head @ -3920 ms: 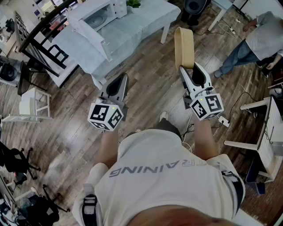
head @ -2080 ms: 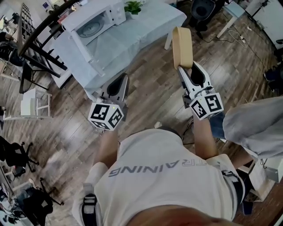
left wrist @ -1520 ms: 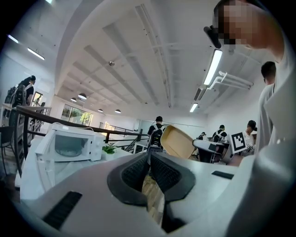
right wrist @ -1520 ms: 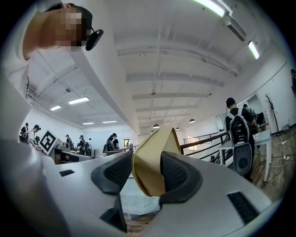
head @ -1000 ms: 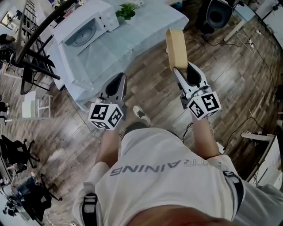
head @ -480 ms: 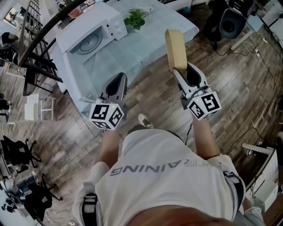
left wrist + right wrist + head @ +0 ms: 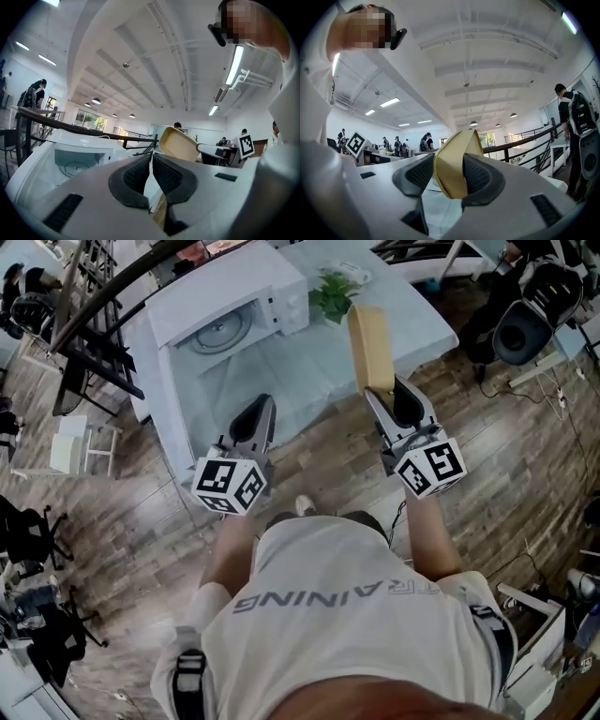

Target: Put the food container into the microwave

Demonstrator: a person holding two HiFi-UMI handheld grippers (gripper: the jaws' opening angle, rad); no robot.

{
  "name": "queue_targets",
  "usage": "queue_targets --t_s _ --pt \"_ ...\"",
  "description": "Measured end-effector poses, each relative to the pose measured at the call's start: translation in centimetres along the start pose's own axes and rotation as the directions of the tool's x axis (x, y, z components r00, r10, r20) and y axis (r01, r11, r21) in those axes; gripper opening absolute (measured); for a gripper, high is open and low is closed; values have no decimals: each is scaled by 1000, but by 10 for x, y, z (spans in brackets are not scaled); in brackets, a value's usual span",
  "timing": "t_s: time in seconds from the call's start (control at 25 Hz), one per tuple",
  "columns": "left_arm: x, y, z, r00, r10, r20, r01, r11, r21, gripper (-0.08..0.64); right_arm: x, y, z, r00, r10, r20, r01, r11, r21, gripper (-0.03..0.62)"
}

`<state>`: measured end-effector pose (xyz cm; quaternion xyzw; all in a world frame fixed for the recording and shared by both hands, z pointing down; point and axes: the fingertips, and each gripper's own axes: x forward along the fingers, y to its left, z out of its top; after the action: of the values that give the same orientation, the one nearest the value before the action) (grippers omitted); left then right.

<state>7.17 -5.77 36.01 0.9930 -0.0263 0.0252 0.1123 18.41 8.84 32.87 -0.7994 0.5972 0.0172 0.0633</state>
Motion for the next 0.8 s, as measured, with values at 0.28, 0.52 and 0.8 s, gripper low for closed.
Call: queue_targets --t_s 0.28,0.52,0.8 --pt "9 25 6 999 47 13 -47 999 -13 48 43 -1 -5 996 89 -12 -89 996 12 212" --pt "31 43 8 990 141 24 -140 990 -20 48 80 -20 -9 981 195 -4 -195 980 31 212" --pt "83 52 23 963 266 50 -265 964 -23 48 131 -60 -11 930 367 -21 -365 928 73 212"
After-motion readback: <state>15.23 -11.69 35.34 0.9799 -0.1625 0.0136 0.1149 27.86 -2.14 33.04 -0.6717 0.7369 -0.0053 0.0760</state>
